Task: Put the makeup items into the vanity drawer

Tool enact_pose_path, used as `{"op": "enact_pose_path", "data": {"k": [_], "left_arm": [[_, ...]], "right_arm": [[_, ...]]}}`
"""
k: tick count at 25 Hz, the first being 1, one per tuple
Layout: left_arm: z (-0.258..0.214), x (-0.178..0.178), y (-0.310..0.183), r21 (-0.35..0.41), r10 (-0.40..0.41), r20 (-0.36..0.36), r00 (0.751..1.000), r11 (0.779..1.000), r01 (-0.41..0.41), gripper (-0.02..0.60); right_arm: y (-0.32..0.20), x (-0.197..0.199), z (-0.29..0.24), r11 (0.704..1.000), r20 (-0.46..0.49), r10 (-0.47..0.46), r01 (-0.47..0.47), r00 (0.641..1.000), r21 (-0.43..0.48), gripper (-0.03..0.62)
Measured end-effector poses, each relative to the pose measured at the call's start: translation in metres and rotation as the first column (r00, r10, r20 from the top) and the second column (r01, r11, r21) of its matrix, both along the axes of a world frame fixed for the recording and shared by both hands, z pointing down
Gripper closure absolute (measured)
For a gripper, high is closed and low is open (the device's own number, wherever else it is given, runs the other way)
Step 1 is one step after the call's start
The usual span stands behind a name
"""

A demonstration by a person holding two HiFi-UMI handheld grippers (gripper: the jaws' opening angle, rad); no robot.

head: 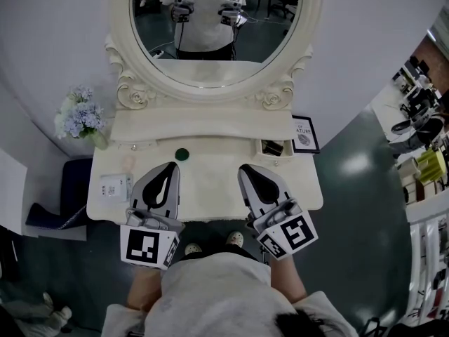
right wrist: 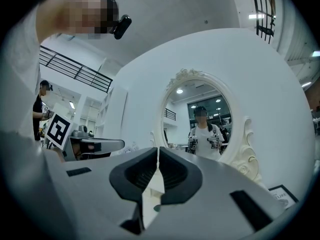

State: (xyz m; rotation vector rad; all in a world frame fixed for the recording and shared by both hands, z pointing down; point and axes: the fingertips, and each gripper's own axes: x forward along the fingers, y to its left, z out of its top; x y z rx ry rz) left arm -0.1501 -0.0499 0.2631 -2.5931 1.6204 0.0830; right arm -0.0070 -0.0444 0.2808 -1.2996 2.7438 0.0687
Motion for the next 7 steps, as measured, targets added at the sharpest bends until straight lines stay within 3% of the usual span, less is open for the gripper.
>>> {"op": "enact_pose_path", "data": {"k": [7], "left_arm": [[0.0025,-0.0058,-0.0014,-0.004,-0.002,-0.006,1.0,1.0,0.002,0.568]], "right_arm": [[0.0,-0.0047,0.001,1.0,-0.002,0.002,-0.002,1.0,0.002,0.569]]}}
